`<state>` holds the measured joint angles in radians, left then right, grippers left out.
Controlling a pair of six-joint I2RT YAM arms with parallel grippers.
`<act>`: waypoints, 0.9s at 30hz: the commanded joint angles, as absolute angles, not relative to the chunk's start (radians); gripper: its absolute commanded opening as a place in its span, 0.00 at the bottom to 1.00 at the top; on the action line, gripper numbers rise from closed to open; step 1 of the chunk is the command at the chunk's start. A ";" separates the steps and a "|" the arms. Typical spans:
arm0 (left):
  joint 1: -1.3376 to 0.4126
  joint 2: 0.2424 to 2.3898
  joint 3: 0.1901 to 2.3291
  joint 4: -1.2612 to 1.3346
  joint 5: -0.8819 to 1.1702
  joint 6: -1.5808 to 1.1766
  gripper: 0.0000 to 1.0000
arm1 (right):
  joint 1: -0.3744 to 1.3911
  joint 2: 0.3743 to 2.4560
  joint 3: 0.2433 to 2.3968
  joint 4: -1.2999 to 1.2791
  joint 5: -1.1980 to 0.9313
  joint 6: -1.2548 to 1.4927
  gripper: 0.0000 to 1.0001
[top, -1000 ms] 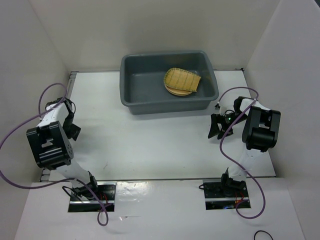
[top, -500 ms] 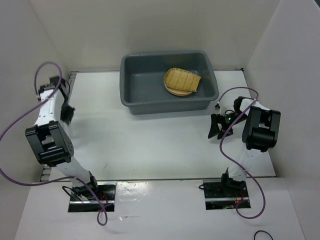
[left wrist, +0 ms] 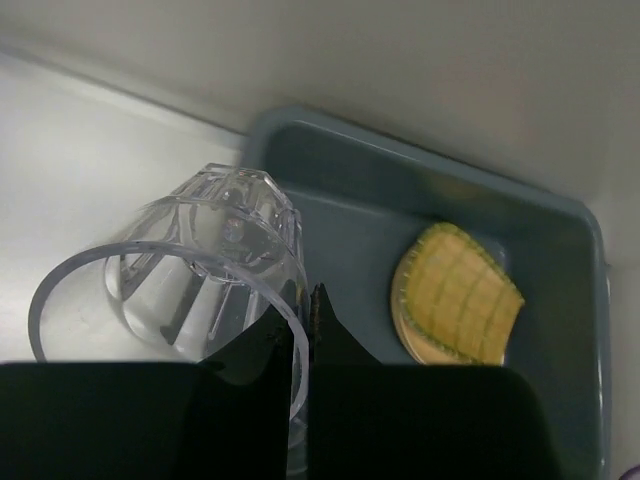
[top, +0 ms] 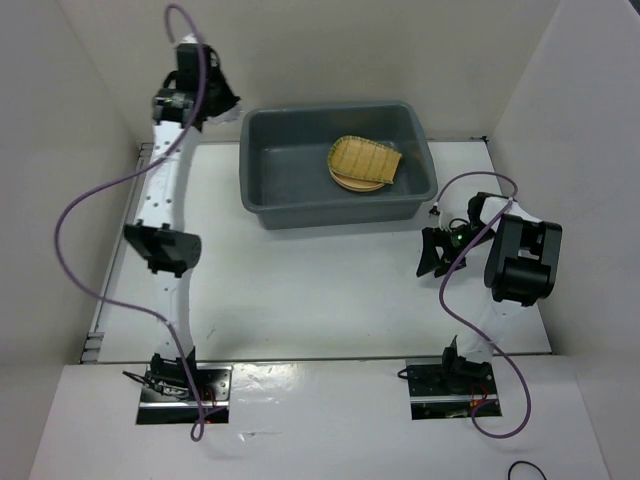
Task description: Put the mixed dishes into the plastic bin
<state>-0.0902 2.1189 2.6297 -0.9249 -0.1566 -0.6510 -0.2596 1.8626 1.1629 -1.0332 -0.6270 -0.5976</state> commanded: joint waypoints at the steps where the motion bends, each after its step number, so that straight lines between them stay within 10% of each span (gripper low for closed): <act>1: -0.195 2.322 2.873 -0.954 -0.049 -0.544 0.00 | -0.252 1.798 1.164 -1.032 -0.650 -0.624 0.83; 27: -0.348 2.838 3.126 -0.963 -0.252 -0.535 0.11 | -0.252 1.844 1.173 -1.042 -0.660 -0.634 0.83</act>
